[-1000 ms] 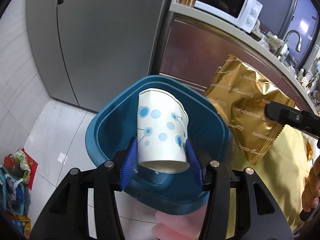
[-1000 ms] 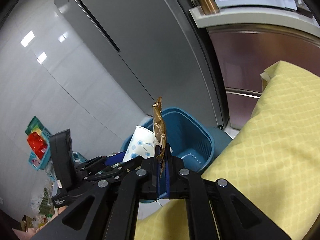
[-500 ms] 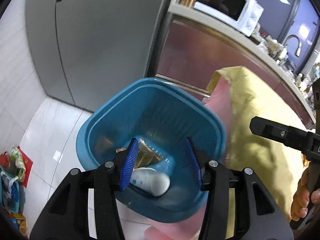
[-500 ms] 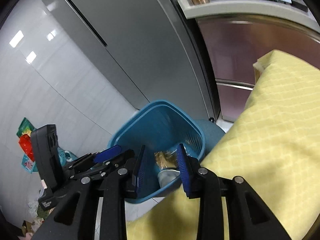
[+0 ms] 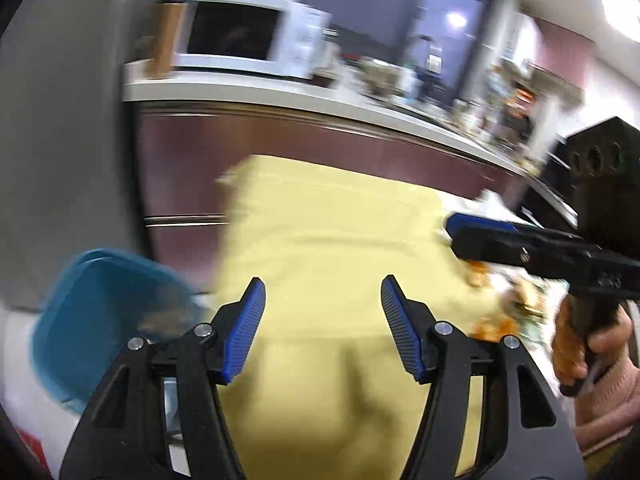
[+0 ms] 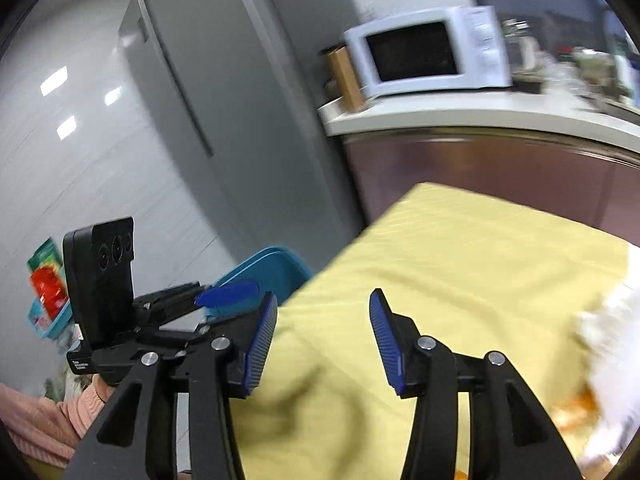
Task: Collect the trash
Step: 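Move both tools back over the trash on the table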
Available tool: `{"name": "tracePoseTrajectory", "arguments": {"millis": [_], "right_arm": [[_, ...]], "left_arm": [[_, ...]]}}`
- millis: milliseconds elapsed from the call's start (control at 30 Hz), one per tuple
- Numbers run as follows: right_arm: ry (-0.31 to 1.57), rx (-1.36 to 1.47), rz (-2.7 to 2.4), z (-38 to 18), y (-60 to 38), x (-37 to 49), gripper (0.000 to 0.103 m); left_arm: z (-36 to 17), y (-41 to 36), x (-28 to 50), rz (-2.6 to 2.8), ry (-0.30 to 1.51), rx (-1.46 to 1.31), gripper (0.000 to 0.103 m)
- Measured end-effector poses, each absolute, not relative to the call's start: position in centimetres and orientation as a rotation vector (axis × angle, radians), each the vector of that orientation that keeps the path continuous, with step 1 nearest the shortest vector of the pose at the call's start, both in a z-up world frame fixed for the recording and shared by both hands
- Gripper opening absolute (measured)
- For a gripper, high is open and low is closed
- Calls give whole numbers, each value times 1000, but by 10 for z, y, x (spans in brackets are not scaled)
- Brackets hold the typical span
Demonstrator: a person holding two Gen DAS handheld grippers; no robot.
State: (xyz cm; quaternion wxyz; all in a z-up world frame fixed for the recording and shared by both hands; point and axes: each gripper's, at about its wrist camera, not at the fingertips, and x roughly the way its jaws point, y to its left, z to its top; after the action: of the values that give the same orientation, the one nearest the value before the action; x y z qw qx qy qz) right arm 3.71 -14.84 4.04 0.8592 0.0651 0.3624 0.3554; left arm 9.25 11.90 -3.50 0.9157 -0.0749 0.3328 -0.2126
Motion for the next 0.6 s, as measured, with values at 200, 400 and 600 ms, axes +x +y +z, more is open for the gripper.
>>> {"name": "tracePoseTrajectory", "arguments": {"millis": [200,400,600], "right_arm": [[721,222,544,34,-241,24,51],[725,319,351,11,-311,18,56],[755,390,253,-16,-346,32,62]], "left_arm": [[-44,31,84,-663,745,-97,61],[-67,-19,75,-797,819,-74,62],[-86,-34,84,-848,886,-81,66]]}}
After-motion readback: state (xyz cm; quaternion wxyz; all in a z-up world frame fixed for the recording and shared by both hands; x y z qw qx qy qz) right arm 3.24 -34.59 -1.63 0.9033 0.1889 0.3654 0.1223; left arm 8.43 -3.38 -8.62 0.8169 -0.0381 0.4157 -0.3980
